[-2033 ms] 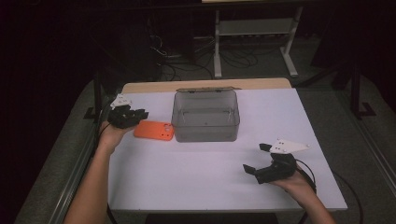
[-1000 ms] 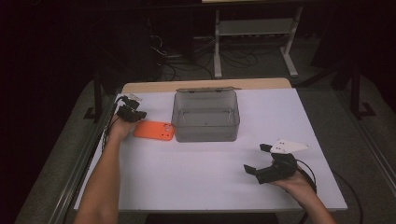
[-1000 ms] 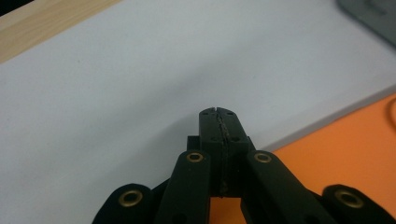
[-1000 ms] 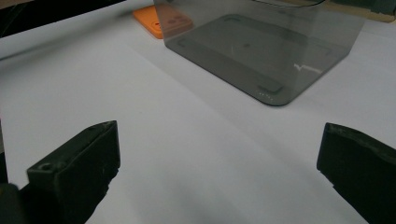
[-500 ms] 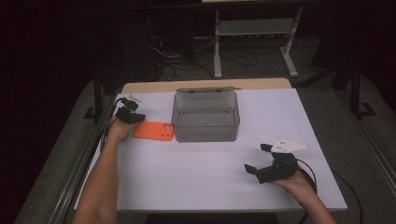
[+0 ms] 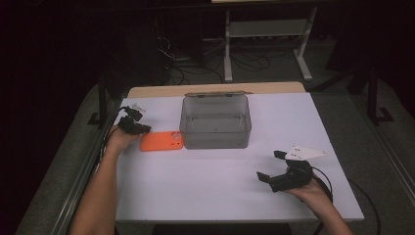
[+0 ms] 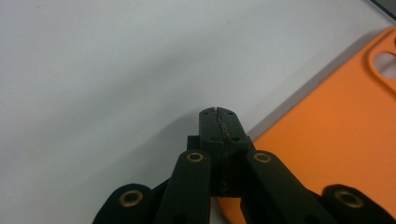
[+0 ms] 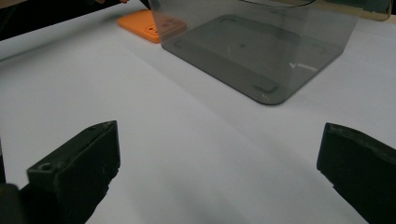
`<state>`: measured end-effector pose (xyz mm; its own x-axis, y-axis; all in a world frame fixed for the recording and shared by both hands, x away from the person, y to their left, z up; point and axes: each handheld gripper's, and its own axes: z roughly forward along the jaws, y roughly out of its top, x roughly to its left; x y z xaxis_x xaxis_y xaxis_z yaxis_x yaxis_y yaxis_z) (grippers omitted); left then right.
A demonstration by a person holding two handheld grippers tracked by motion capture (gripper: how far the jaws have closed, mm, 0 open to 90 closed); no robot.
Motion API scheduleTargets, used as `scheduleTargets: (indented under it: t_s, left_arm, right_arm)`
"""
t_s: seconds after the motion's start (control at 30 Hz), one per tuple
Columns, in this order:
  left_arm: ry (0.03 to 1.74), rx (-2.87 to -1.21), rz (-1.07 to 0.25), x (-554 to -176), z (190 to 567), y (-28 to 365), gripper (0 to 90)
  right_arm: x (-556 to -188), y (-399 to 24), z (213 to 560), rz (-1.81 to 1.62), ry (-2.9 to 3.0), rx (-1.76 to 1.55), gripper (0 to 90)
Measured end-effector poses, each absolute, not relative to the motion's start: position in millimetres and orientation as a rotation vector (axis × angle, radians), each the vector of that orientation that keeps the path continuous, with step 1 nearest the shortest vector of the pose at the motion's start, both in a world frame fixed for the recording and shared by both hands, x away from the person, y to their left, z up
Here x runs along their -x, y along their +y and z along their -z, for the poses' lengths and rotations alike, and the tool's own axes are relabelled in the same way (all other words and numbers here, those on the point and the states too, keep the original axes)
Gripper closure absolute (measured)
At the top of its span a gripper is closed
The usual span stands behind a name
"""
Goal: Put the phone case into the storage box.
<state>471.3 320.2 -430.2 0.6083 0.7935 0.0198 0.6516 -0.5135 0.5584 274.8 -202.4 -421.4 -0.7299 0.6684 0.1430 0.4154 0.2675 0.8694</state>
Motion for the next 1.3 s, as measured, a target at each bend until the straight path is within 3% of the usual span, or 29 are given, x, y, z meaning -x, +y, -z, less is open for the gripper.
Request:
scheduleTargets:
  t_s: [1.3]
  left_arm:
    - [1.045,-2.326,-0.28,-367,420,326,90.0]
  right_arm:
    - [-274,-203,421,-1.449,2.284,-1.017,0.0]
